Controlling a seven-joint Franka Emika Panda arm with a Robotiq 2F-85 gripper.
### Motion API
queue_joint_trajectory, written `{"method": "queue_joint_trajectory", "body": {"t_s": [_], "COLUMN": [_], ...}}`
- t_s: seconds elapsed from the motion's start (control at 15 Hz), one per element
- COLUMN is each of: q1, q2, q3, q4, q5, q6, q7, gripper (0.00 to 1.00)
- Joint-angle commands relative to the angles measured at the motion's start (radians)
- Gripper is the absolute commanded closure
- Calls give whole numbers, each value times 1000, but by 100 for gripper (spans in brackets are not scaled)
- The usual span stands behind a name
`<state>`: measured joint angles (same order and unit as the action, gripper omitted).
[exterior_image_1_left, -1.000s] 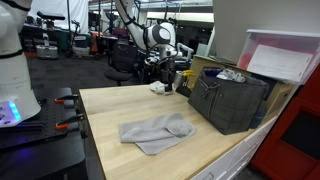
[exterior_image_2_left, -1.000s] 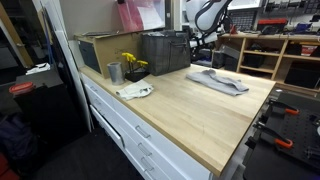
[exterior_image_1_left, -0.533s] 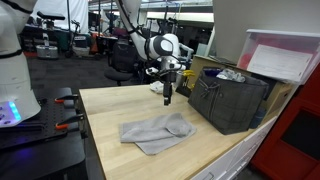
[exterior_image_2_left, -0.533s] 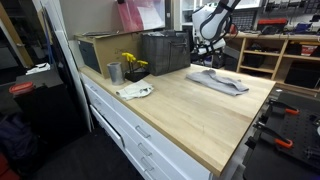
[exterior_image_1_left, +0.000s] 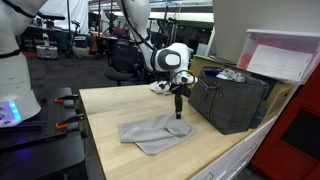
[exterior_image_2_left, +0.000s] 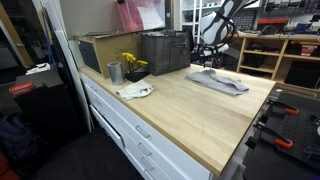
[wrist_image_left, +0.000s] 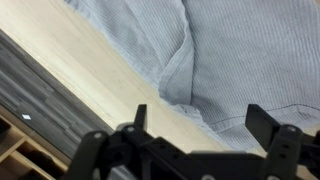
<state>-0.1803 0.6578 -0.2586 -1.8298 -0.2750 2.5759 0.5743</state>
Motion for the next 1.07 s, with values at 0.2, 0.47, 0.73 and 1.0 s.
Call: {"method": "queue_joint_trajectory", "body": {"t_s": [0.2,0.47,0.73,1.0], "q1": [-95,-178,-219,-214], "q2": [98,152,205,227], "q3": [35,120,159,138], "q4": [154,225,296,354], "q5": [66,114,134,125], "q6": [-8,-33,-94,-150], "q7": [-486,-752,-906,-925], "gripper": [0,1,37,69]}}
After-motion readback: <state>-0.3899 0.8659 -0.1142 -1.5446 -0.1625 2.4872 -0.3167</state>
